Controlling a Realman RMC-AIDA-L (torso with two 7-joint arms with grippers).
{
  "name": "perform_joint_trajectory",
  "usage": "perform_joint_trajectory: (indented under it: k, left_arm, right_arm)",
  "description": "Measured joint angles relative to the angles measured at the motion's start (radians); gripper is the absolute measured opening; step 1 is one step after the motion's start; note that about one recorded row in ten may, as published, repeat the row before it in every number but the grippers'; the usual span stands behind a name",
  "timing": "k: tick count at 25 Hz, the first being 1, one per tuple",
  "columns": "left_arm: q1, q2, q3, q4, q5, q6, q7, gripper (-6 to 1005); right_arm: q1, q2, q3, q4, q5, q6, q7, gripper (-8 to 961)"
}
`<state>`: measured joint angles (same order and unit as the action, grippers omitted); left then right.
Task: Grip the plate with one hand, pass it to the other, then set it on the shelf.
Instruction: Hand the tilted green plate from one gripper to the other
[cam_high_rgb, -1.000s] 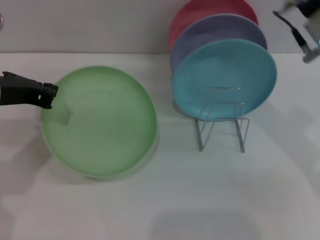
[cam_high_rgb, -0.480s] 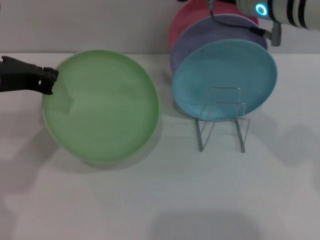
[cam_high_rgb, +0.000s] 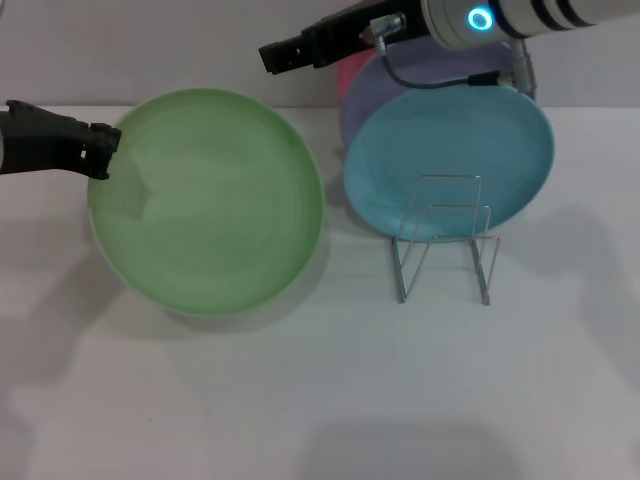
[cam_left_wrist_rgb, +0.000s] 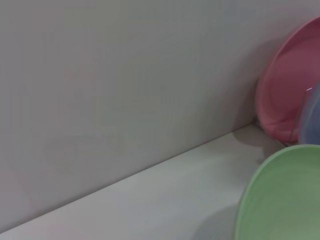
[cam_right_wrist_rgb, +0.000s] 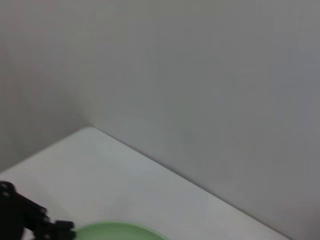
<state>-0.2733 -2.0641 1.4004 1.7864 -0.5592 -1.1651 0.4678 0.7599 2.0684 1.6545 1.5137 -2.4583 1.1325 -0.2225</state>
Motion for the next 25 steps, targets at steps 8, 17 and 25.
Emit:
perform_joint_trajectory:
  k: [8,17,25]
  left_arm:
    - [0.0,-0.001,0.001,-0.002,-0.005,0.002,0.0,64]
    - [-0.001,-0.002,0.004,-0.002,-0.008,0.003,0.0,69]
    - [-0.001,-0.002,0.014,-0.002,-0.01,0.004,0.0,74]
  right_arm:
    - [0.048,0.003,-0.005,-0.133,-0.011,-0.052,-0.029,830]
    - [0.077,0.006,-0.038,-0.217,-0.009,-0.099,-0.045,831]
    - [0.099,0.009,-0.079,-0.278,0.008,-0.133,-0.057,830]
